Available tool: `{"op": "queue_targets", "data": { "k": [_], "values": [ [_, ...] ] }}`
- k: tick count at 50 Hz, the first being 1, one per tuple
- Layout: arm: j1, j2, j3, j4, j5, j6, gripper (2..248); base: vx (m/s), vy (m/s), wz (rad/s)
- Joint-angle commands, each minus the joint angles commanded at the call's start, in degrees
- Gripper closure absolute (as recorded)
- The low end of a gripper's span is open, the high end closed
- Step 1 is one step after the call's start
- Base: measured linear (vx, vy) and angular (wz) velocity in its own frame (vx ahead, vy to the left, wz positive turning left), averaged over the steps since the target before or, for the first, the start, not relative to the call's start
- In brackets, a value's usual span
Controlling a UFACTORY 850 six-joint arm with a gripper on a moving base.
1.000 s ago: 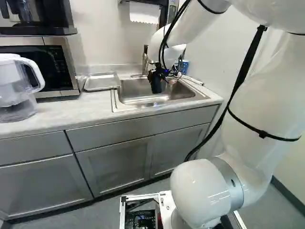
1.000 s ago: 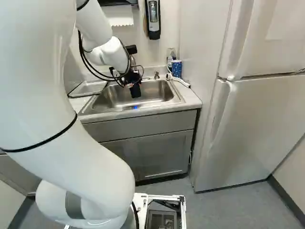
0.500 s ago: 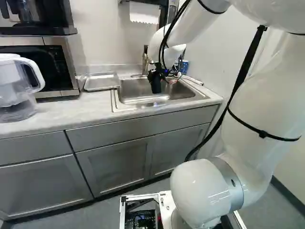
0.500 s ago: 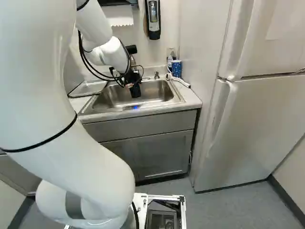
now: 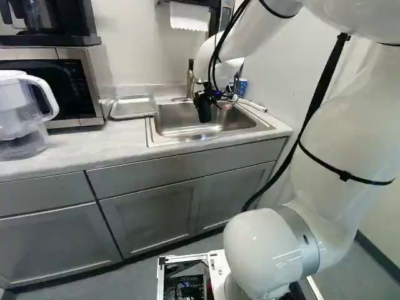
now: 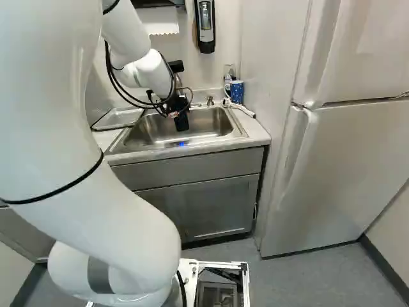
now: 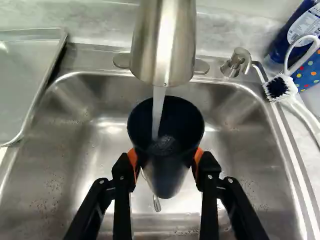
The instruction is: Rinse the cup and place it in the tray
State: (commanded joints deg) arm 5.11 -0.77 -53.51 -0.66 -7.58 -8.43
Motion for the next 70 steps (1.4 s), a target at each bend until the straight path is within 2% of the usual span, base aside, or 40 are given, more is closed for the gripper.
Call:
{"op": "queue_targets", "data": {
  "k": [70],
  "values": [
    [0.0,0.0,0.0,0.0,0.0,0.0,128,0.0,0.0,0.0]
  ]
}}
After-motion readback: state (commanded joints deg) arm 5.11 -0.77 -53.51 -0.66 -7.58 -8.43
